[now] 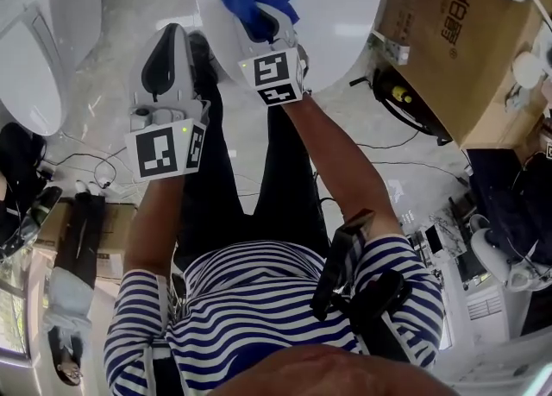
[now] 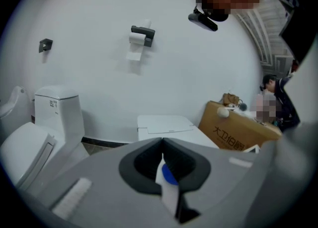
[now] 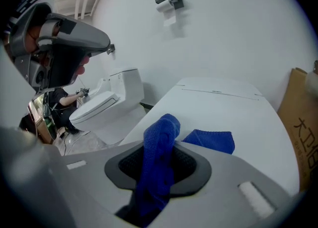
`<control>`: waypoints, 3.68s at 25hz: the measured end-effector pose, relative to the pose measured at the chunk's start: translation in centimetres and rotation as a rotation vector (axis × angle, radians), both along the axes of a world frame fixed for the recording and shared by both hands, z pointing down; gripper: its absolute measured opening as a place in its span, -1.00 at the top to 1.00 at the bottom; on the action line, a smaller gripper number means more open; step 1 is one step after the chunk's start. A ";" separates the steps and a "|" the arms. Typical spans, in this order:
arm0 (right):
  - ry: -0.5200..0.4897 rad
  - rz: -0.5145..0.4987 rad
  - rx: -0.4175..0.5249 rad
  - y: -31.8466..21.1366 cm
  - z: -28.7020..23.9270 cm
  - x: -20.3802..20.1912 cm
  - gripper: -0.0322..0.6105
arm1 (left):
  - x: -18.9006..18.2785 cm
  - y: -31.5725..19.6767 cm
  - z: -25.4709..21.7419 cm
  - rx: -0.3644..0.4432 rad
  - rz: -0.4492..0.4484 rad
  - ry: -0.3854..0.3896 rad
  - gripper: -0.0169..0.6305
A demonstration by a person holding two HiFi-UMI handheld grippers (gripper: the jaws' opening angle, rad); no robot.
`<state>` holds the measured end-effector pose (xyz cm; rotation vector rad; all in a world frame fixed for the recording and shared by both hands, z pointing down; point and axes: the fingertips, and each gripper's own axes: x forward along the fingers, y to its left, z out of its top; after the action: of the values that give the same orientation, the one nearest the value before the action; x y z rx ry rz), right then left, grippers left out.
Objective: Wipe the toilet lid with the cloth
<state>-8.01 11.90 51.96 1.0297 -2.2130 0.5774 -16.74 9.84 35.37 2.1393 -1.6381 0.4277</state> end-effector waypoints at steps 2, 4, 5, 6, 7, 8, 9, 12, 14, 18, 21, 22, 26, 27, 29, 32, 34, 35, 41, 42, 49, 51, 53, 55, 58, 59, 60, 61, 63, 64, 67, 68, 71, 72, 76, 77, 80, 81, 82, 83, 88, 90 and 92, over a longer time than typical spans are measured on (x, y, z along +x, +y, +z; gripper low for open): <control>-0.004 -0.014 -0.001 0.2 -0.1 -1.8 0.54 | -1.1 0.2 -0.1 0.002 -0.005 0.003 0.94; -0.007 -0.026 -0.004 0.4 -0.2 -3.4 0.54 | -2.2 0.3 -0.2 0.003 -0.013 0.007 0.94; -0.008 -0.032 -0.007 0.4 -0.2 -4.1 0.54 | -2.7 0.3 -0.3 0.004 -0.017 0.010 0.94; -0.009 -0.038 -0.009 0.4 -0.2 -4.8 0.54 | -3.2 0.3 -0.4 0.006 -0.021 0.012 0.94; -0.010 -0.046 -0.009 0.4 -0.3 -5.4 0.54 | -3.7 0.3 -0.5 0.007 -0.024 0.013 0.94; -0.011 -0.053 -0.009 0.5 -0.4 -6.1 0.54 | -4.1 0.2 -0.5 0.009 -0.027 0.014 0.94; -0.011 -0.061 -0.009 0.5 -0.4 -6.7 0.54 | -4.5 0.2 -0.6 0.009 -0.030 0.015 0.94; -0.016 -0.076 -0.009 0.6 -0.5 -8.4 0.54 | -5.7 0.2 -0.6 0.010 -0.039 0.017 0.94; -0.021 -0.082 -0.010 0.6 -0.5 -9.3 0.54 | -6.4 0.2 -0.6 0.008 -0.043 0.019 0.94; -0.027 -0.097 -0.014 0.7 -0.4 -11.0 0.54 | -7.4 0.3 -0.5 0.005 -0.048 0.021 0.94; -0.030 -0.105 -0.010 0.6 -0.5 -12.2 0.54 | -8.4 0.4 -0.5 0.004 -0.051 0.024 0.94; -0.029 -0.106 -0.011 0.5 -0.5 -12.6 0.54 | -8.7 0.3 -0.5 0.005 -0.051 0.026 0.94; -0.021 -0.098 -0.011 0.3 -0.5 -13.8 0.54 | -9.9 -0.1 -0.8 0.015 -0.038 0.037 0.94; -0.018 -0.093 -0.011 0.3 -0.6 -14.0 0.54 | -10.1 -0.3 -1.0 0.019 -0.031 0.040 0.94; -0.016 -0.073 -0.010 0.2 -0.8 -14.5 0.54 | -10.6 -0.5 -1.2 0.022 -0.013 0.047 0.94; -0.024 -0.034 0.016 -0.6 -2.1 -14.9 0.54 | -11.0 -1.0 -1.7 0.029 0.021 0.049 0.94; -0.029 -0.009 0.025 -0.9 -3.3 -14.6 0.54 | -10.8 -1.0 -2.2 0.035 0.041 0.043 0.94; -0.033 0.003 0.025 -1.0 -4.0 -14.2 0.54 | -10.6 -0.8 -2.5 0.037 0.051 0.039 0.94; -0.041 0.052 0.093 -2.3 -9.8 -9.1 0.54 | -7.8 0.1 -4.3 0.039 0.064 0.033 0.94; -0.040 0.063 0.107 -2.6 -10.8 -7.7 0.54 | -7.0 0.3 -4.6 0.040 0.066 0.033 0.94; -0.004 0.142 0.169 -2.8 -15.4 4.6 0.54 | 0.4 1.0 -6.5 0.066 0.064 0.030 0.94; 0.006 0.169 0.179 -2.4 -15.8 8.5 0.54 | 3.1 1.2 -6.8 0.078 0.066 0.029 0.94; 0.014 0.189 0.186 -2.0 -16.0 12.2 0.54 | 5.8 1.5 -6.8 0.085 0.066 0.023 0.94; 0.019 0.205 0.191 -1.6 -16.2 15.5 0.54 | 8.2 1.9 -6.6 0.088 0.060 0.016 0.94; 0.024 0.224 0.195 -1.0 -16.3 19.9 0.54 | 11.2 2.4 -6.6 0.092 0.048 0.010 0.94; 0.026 0.228 0.198 -0.9 -16.2 21.3 0.54 | 12.2 2.6 -6.5 0.093 0.047 0.008 0.94; 0.028 0.233 0.201 -0.9 -16.1 22.6 0.54 | 13.2 2.7 -6.5 0.094 0.048 0.004 0.94; 0.031 0.238 0.203 -0.9 -15.8 23.8 0.54 | 14.1 2.9 -6.3 0.094 0.050 -0.001 0.94; 0.033 0.250 0.204 -0.7 -15.1 26.0 0.54 | 15.5 3.3 -6.0 0.094 0.052 -0.012 0.94; 0.032 0.256 0.204 -0.7 -14.8 26.9 0.54 | 16.0 3.5 -5.8 0.092 0.051 -0.018 0.94; 0.024 0.273 0.198 -0.4 -13.6 28.9 0.54 | 16.9 4.0 -5.3 0.090 0.042 -0.037 0.94; 0.022 0.278 0.193 -0.3 -13.1 29.3 0.54 | 17.2 4.1 -5.1 0.089 0.038 -0.042 0.94; 0.019 0.281 0.175 0.0 -11.6 30.0 0.54 | 17.5 4.4 -4.9 0.088 0.028 -0.054 0.94; 0.016 0.280 0.169 0.1 -11.2 30.0 0.54 | 17.6 4.5 -4.9 0.088 0.026 -0.058 0.94; 0.008 0.269 0.152 0.5 -9.6 30.0 0.54 | 18.0 5.0 -4.7 0.083 0.018 -0.065 0.94; 0.008 0.268 0.148 0.6 -9.2 30.0 0.54 | 18.1 5.0 -4.6 0.082 0.017 -0.066 0.94; 0.010 0.273 0.139 0.6 -8.2 30.1 0.54 | 18.4 5.0 -4.5 0.077 0.019 -0.071 0.94; 0.011 0.276 0.136 0.6 -7.8 30.1 0.54 | 18.4 5.0 -4.4 0.076 0.021 -0.072 0.94; 0.014 0.277 0.132 0.7 -7.3 30.2 0.54 | 18.4 5.0 -4.2 0.076 0.023 -0.070 0.94; 0.017 0.278 0.128 0.7 -6.9 30.1 0.54 | 18.4 5.0 -4.1 0.077 0.024 -0.066 0.94; 0.035 0.278 0.111 1.2 -4.4 29.4 0.54 | 17.6 5.2 -2.6 0.085 0.025 -0.048 0.94; 0.040 0.276 0.104 1.6 -3.4 28.8 0.54 | 17.1 5.2 -1.8 0.082 0.022 -0.044 0.94; 0.048 0.268 0.092 2.1 -2.3 28.1 0.54 | 16.6 5.5 -1.1 0.074 0.020 -0.038 0.94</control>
<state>20.05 13.99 49.67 1.3868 -2.0914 0.5630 -0.11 15.32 34.30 2.2160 -1.6787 0.4224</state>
